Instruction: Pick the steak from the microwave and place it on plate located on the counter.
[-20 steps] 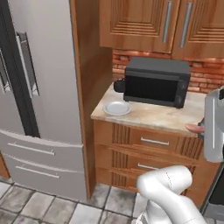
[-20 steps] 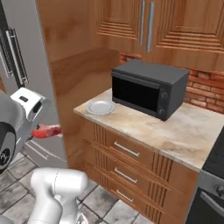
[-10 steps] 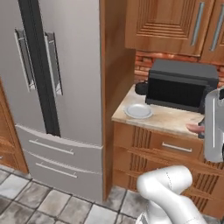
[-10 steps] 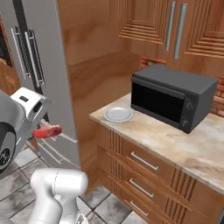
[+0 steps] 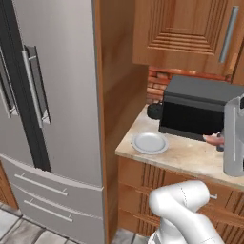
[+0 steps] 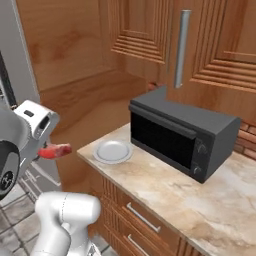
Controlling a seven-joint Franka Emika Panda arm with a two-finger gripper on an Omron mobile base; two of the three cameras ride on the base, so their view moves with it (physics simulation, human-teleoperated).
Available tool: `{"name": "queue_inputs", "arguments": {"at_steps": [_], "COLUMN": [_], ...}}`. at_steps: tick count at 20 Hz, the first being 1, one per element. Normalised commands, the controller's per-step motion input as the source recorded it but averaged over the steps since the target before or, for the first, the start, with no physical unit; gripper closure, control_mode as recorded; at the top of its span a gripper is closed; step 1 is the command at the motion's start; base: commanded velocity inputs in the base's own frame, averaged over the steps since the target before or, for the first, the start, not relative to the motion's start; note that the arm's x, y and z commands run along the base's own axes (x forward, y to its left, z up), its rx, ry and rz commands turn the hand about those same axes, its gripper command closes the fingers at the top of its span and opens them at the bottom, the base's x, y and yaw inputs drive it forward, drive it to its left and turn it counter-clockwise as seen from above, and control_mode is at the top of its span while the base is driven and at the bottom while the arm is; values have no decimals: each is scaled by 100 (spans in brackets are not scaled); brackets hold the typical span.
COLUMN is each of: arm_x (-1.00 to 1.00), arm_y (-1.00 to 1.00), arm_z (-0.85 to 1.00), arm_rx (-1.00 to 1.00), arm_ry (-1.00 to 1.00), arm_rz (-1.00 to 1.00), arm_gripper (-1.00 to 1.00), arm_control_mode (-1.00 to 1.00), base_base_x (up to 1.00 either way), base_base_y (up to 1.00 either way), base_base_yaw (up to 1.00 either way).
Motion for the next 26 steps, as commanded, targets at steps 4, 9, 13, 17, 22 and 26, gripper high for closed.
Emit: {"name": "queue_inputs", "arguments": {"at_steps": [4,9,13,17,22,26], "arm_x": [0,43,79,100,92,54], "arm_y": [0,-4,0,0,0,0], "arm_z": [0,-19,-51,-42,-57,-84], "arm_rx": [0,0,0,0,0,0], "arm_ry": [0,0,3,7,8,3], "arm_rz": [0,7,21,22,19,14], "arm_gripper": [100,100,100,100,100,100], "arm_control_mode": [100,-100,-100,-100,-100,-100], "base_base_x": [78,29,0,0,0,0], "base_base_y": [-15,-6,0,0,0,0], "base_base_yaw": [7,3,0,0,0,0]}}
